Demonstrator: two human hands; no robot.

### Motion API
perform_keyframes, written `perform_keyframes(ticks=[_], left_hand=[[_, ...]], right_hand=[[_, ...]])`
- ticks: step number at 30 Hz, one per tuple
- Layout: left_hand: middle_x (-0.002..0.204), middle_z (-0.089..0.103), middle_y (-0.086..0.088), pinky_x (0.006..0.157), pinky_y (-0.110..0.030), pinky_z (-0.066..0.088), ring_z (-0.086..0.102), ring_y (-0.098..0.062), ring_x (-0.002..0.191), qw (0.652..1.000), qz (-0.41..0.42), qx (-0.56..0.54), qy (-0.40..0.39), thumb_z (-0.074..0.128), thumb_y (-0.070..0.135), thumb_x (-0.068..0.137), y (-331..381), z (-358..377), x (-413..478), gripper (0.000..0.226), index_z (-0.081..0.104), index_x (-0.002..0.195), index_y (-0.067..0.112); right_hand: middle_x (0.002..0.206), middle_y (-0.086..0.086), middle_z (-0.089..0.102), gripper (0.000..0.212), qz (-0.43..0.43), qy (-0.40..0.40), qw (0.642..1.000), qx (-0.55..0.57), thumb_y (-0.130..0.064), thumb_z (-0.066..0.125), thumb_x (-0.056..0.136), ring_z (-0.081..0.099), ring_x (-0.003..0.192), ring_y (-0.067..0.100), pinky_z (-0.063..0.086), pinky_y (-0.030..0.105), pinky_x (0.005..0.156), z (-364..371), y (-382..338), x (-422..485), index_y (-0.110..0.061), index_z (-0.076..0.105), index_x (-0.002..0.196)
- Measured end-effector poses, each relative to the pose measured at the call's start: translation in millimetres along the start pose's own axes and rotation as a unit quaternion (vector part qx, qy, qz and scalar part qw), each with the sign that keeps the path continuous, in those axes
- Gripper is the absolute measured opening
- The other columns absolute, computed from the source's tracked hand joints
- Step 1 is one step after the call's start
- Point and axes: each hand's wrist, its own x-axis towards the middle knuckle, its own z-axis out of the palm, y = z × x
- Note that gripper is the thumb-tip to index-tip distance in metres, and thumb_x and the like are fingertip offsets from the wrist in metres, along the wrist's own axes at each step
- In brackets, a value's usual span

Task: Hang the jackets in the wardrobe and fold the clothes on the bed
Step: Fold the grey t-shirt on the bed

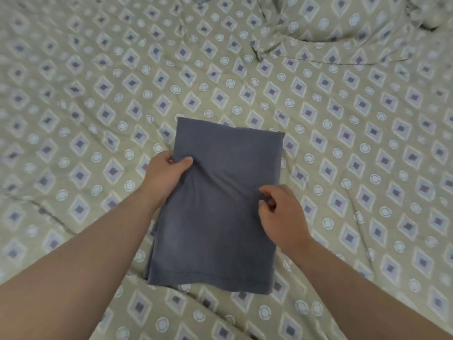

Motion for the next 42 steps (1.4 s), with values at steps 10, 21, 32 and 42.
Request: perform_keyframes(ticks=[10,21,32,42], left_hand=[[0.095,0.070,0.000,0.085,-0.041,0.057,0.067,-0.017,0.090,0.992,0.099,0.072,-0.008,0.068,0.024,0.081,52,18,57,0.017,0.069,0.094,0.013],[0.065,0.053,0.002,0.056,-0.031,0.038,0.051,-0.016,0.061,0.964,0.106,0.191,0.150,0.048,0.053,0.090,-83,-15,-73,0.045,0.050,0.067,0.015],[0.080,0.057,0.004,0.059,-0.034,0.040,0.057,-0.016,0.071,0.975,-0.030,0.174,0.137,0.068,0.045,0.086,-99,-13,-116,0.033,0.048,0.089,0.020],[0.083,0.065,-0.002,0.062,-0.035,0.049,0.064,-0.027,0.080,0.987,-0.087,0.118,0.065,0.071,0.036,0.087,-118,-15,-147,0.026,0.058,0.087,0.013]], right_hand=[[0.123,-0.002,0.049,0.042,0.023,-0.002,0.998,-0.053,-0.016,0.057,0.087,0.042,0.113,0.018,0.034,0.025,0.097,26,12,-11,-0.018,0.053,0.129],[0.102,-0.012,0.050,0.035,0.032,-0.015,0.997,-0.061,-0.035,0.070,0.082,0.053,0.090,0.010,0.043,0.022,0.078,4,48,-52,-0.025,0.058,0.113],[0.072,0.013,0.060,0.029,0.232,-0.072,0.961,0.130,-0.029,0.065,0.089,0.053,0.062,0.024,0.048,0.039,0.058,12,27,-85,-0.001,0.058,0.084],[0.091,0.016,0.063,0.035,0.318,-0.070,0.914,0.242,-0.034,0.055,0.098,0.059,0.079,0.029,0.045,0.037,0.068,33,34,-129,0.001,0.054,0.095]])
